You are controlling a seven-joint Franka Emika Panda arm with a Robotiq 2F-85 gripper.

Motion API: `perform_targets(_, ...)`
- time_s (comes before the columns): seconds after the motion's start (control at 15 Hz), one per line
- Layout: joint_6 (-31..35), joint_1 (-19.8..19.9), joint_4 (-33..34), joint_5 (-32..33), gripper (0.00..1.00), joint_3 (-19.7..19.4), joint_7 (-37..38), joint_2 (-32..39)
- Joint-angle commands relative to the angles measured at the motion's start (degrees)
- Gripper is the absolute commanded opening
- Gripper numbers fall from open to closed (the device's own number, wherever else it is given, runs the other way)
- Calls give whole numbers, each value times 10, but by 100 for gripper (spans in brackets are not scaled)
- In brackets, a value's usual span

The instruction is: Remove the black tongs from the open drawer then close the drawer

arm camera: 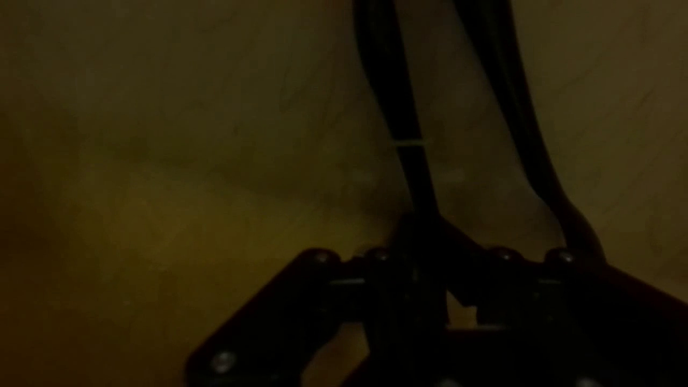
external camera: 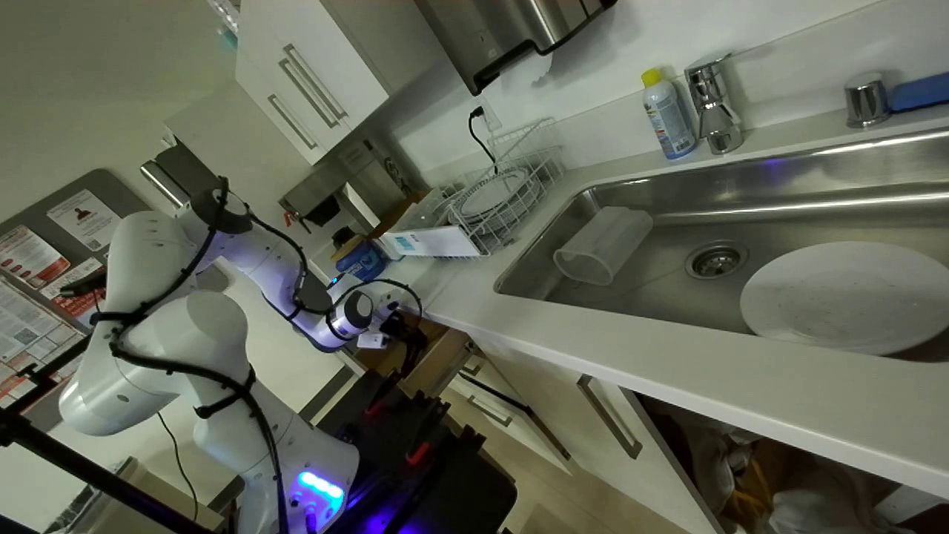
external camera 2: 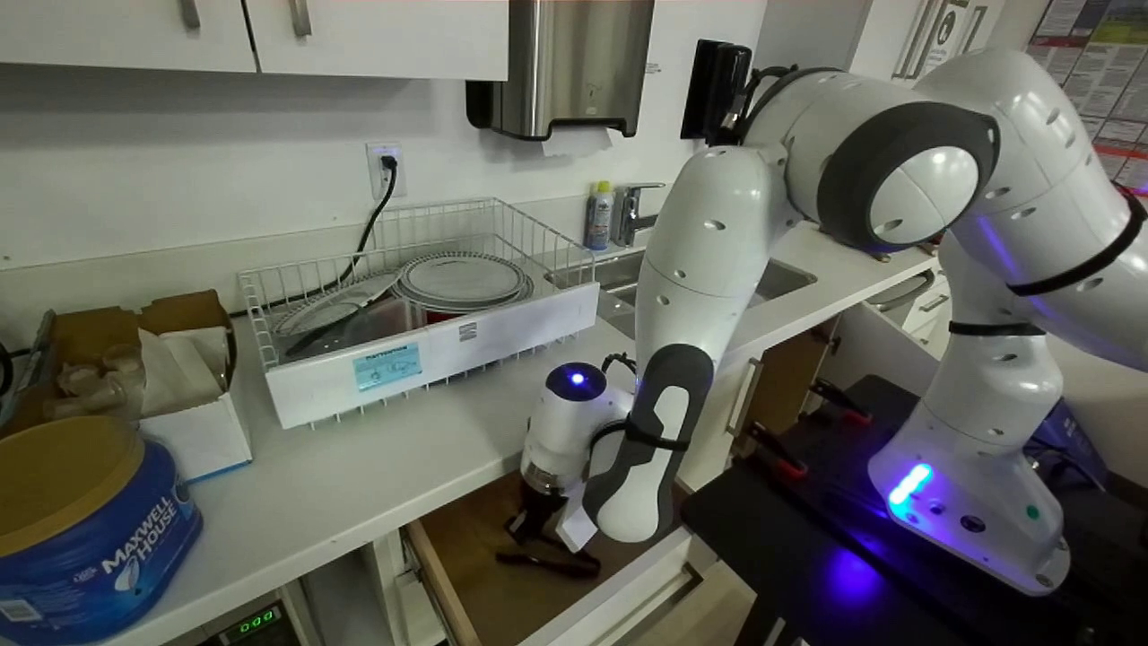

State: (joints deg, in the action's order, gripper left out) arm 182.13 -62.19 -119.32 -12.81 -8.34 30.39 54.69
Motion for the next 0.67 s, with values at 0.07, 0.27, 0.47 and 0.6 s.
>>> perform_targets(0.07, -27, -55, -30, -29, 3, -28, -4, -38)
perform_targets(0.27, -69, -125, -67, -41, 3, -71, 12, -87)
perform_targets(0.47, -146, -208, -99, -20, 3, -144, 46, -143)
perform_targets(0.6, -205, -251, -109, 17, 3, -194, 74, -177)
